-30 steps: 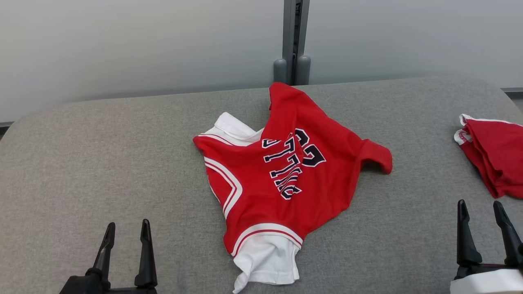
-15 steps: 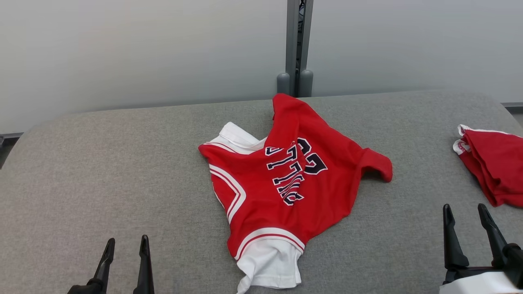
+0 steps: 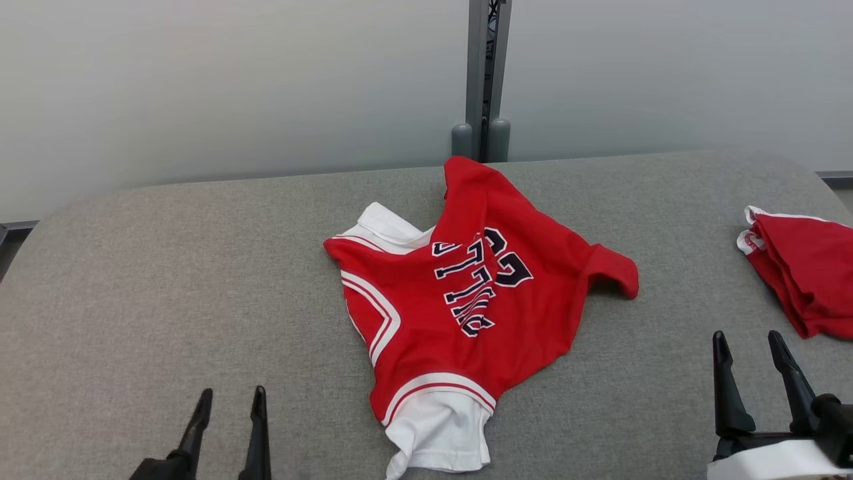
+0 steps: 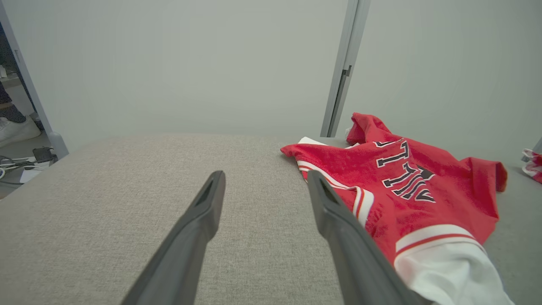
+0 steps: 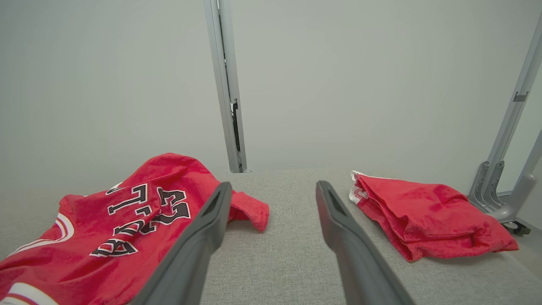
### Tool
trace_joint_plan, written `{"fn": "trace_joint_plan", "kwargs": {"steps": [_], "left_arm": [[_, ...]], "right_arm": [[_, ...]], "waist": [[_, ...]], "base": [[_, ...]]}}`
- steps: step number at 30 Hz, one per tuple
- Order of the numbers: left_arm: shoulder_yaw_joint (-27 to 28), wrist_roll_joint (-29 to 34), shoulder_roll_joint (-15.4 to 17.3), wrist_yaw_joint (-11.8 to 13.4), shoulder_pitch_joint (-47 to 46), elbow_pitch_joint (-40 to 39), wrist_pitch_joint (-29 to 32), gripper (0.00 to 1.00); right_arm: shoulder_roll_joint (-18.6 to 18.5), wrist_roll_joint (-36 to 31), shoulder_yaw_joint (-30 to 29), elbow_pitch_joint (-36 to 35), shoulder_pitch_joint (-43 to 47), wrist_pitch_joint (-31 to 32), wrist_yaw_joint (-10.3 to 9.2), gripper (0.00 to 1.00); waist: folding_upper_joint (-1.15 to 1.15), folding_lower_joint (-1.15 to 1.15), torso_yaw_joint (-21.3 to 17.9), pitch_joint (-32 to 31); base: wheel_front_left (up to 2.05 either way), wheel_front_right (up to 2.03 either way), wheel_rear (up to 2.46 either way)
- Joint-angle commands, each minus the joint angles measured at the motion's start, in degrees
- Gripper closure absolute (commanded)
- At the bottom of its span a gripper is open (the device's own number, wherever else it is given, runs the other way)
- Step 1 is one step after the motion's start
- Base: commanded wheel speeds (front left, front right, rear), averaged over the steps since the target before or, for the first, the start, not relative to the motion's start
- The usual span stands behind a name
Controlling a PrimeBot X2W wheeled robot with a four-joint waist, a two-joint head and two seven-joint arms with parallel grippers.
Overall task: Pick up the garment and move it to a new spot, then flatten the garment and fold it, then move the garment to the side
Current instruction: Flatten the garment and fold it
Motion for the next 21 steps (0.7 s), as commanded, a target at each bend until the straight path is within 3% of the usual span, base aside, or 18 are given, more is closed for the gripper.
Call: {"fn": "trace_joint_plan", "kwargs": {"steps": [1, 3, 8, 9, 16, 21], "left_arm": [[-0.43, -0.51, 0.15, -0.16, -0.68, 0.32, 0.0, 0.0], [-2.68, -2.27, 0.14, -0.82, -0.17, 2.55, 0.01, 0.0], [-11.06, -12.81, 0.16, -1.08, -2.92, 2.13, 14.58, 0.0], [-13.6, -14.7, 0.21, -0.82, -2.79, 0.41, 20.43, 0.0], [-18.33, -19.68, 0.19, -0.93, 0.12, -10.75, 34.11, 0.0], [-19.35, -20.87, 1.48, -0.76, 0.49, -15.5, 38.72, 0.0]], "right_arm": [[-0.32, 0.74, 0.06, 0.16, -0.31, -0.01, -0.02, 0.0], [-0.34, 2.48, 0.35, 0.47, -1.64, -0.01, -0.02, 0.0], [-4.31, 4.91, 3.1, 7.48, -10.39, 2.1, -0.02, 0.0], [-6.58, 5.32, 5.33, 10.73, -13.51, 5.33, -0.01, 0.0], [-11.98, 9.62, 9.11, 18.11, -22.0, 13.24, -0.02, 0.0], [-14.19, 14.74, 12.41, 20.82, -25.99, 15.77, -0.02, 0.0]], "waist": [[0.0, 0.0, -0.1, 0.16], [0.0, 0.0, -0.23, 0.74], [0.0, 0.0, 0.55, 6.29], [0.0, 0.0, 0.85, 7.86], [0.0, 0.0, 2.17, 11.87], [0.0, 0.0, 2.87, 14.89]], "base": [[0.0, 0.0, 0.0], [0.0, 0.0, 0.0], [0.0, 0.0, 0.0], [0.0, 0.0, 0.0], [0.0, 0.0, 0.0], [0.0, 0.0, 0.0]]}}
